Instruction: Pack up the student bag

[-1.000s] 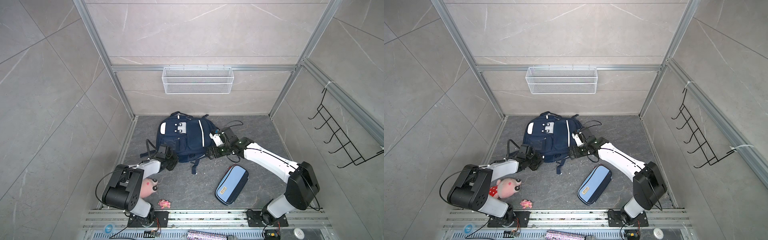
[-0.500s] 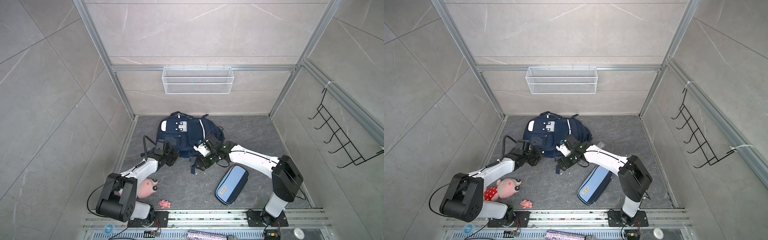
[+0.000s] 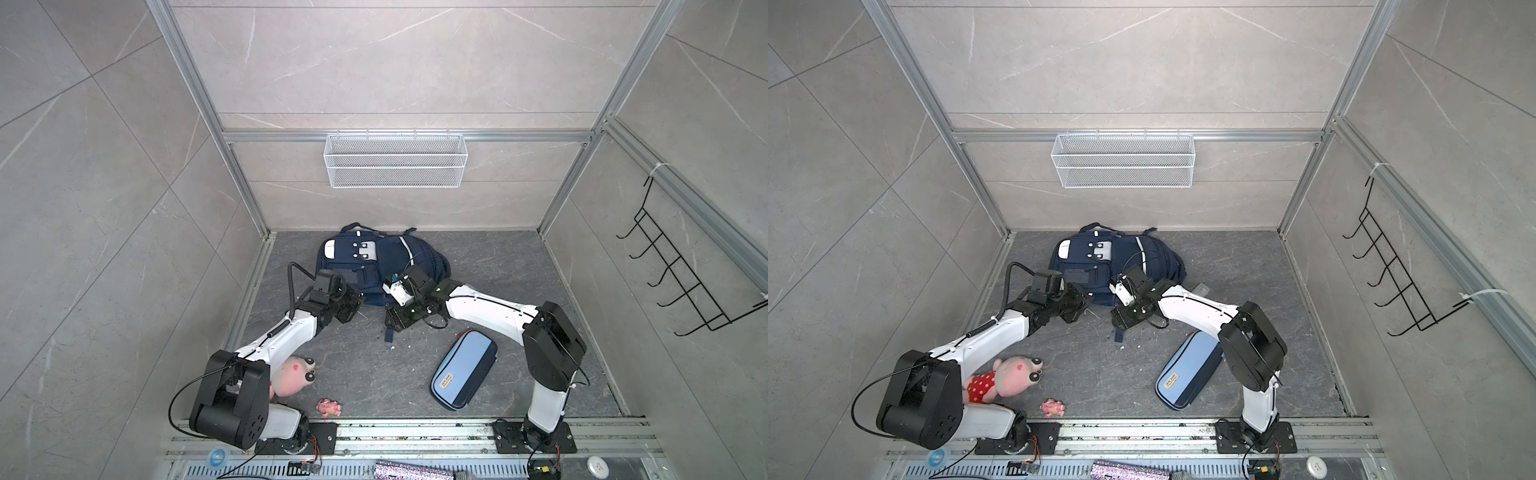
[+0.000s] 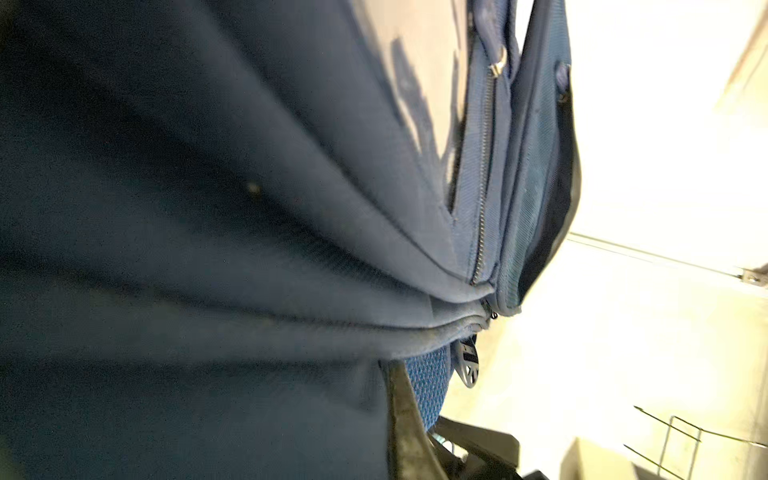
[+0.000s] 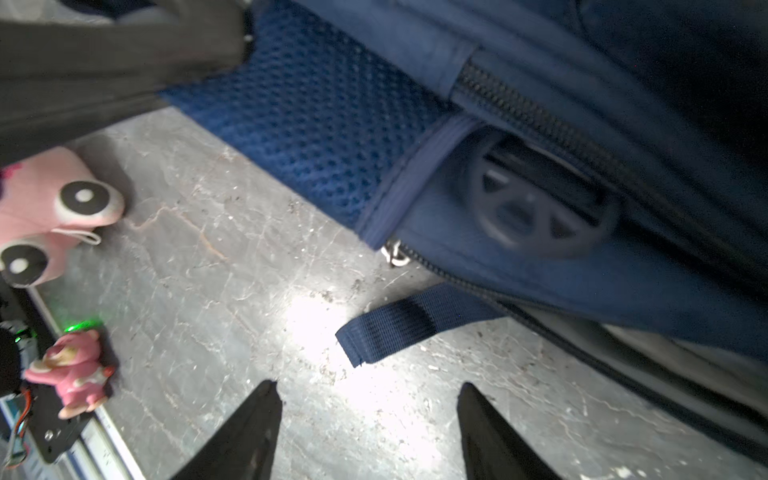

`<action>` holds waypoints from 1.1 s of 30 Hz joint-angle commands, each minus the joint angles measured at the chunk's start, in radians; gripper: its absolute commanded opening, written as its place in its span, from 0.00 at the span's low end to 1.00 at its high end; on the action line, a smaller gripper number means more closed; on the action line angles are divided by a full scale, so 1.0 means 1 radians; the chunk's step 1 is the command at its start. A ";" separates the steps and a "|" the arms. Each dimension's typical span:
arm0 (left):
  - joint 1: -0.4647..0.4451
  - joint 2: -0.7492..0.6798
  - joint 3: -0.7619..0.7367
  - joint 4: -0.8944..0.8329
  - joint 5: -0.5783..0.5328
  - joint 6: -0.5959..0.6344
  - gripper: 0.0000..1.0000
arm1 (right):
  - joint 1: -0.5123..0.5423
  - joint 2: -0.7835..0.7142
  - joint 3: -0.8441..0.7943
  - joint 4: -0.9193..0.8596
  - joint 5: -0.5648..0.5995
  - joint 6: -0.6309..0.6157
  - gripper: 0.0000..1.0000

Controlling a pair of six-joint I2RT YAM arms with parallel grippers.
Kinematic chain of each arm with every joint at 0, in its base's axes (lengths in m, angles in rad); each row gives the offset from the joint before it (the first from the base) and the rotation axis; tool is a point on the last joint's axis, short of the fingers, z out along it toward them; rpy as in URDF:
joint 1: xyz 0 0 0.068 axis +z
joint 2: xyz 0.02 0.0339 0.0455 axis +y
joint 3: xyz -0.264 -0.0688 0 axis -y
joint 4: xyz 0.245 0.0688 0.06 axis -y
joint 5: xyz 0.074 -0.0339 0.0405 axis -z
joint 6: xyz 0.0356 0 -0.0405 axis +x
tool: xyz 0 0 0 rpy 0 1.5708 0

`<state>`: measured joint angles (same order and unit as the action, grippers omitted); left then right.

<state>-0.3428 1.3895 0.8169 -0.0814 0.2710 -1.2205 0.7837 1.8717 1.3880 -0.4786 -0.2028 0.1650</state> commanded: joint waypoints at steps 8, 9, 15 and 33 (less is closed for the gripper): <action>-0.055 -0.021 0.109 0.089 0.062 -0.037 0.00 | -0.042 0.031 0.050 0.030 0.097 0.076 0.57; -0.059 -0.020 0.113 0.089 0.063 -0.039 0.00 | -0.048 0.033 0.055 0.026 0.098 0.088 0.56; -0.079 -0.016 0.122 0.099 0.064 -0.046 0.00 | -0.055 0.050 0.091 0.039 0.090 0.120 0.55; -0.111 0.013 0.154 0.155 0.123 -0.054 0.00 | -0.164 0.064 0.053 0.174 -0.011 0.206 0.39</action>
<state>-0.4362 1.4128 0.9020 -0.0284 0.2714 -1.2762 0.6445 1.9175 1.4296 -0.3565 -0.2382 0.3668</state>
